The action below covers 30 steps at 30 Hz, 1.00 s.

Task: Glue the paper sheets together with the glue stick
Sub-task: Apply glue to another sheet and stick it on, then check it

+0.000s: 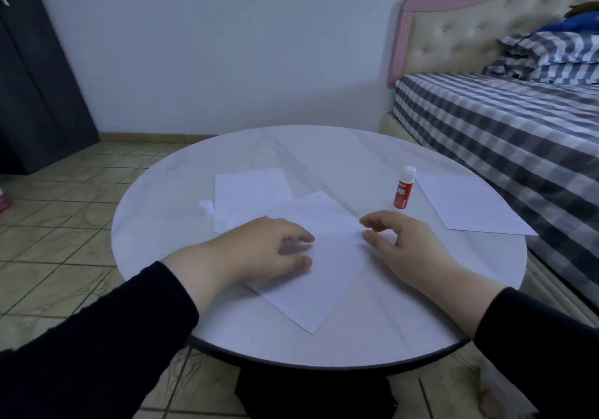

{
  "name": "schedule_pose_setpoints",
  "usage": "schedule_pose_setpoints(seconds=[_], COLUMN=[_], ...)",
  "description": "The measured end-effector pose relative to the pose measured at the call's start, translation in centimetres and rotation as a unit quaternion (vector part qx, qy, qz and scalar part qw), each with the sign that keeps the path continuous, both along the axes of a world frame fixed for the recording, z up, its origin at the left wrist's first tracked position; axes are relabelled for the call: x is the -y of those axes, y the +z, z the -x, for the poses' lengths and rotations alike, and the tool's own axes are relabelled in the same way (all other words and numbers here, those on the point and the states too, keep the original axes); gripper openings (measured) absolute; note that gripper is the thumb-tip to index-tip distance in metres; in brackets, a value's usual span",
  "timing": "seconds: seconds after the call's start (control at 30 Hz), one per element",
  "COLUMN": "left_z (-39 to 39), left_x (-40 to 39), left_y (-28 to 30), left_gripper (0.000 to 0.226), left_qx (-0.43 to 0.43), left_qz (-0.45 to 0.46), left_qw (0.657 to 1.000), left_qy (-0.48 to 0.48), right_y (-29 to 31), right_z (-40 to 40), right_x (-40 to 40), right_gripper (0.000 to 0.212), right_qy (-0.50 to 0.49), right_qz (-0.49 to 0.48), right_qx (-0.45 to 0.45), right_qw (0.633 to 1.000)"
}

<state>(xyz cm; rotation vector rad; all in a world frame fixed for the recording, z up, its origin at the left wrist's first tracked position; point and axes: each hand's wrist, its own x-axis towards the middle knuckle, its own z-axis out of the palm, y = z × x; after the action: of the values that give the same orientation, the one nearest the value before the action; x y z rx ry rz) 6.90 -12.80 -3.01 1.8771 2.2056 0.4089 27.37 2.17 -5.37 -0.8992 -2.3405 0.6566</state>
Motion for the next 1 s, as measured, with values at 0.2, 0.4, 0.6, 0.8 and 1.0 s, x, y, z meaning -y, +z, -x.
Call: schedule_pose_setpoints(seconds=[0.2,0.4,0.6,0.8,1.0], left_z=[4.6,9.9,14.3,17.4,19.6], left_x=[1.8,1.3,-2.9,-5.9,-7.1], left_y=[1.4,2.1,2.2,1.5,0.9], left_gripper=[0.03,0.024,0.035,0.079,0.09], left_qx=[0.006,-0.014,-0.045,-0.036,-0.015], left_qz=[-0.078,-0.106,-0.007,0.103,0.135], left_qw=[0.988,0.964,0.966,0.961,0.961], left_qy=[0.13,0.243,0.254,0.252,0.24], right_y=[0.8,0.3,-0.6,-1.2,-1.4], right_z=[3.7,5.8,5.6,5.4,5.5], right_x=[0.5,-0.9,-2.7,-4.1,-4.8], right_gripper=[0.029,0.035,0.03,0.052,0.05], right_qy=[0.13,0.169,0.214,0.242,0.255], right_qz=[-0.084,-0.108,-0.11,-0.118,-0.144], right_qx=[0.136,0.204,0.19,0.133,0.126], right_qw=[0.979,0.958,0.952,0.954,0.948])
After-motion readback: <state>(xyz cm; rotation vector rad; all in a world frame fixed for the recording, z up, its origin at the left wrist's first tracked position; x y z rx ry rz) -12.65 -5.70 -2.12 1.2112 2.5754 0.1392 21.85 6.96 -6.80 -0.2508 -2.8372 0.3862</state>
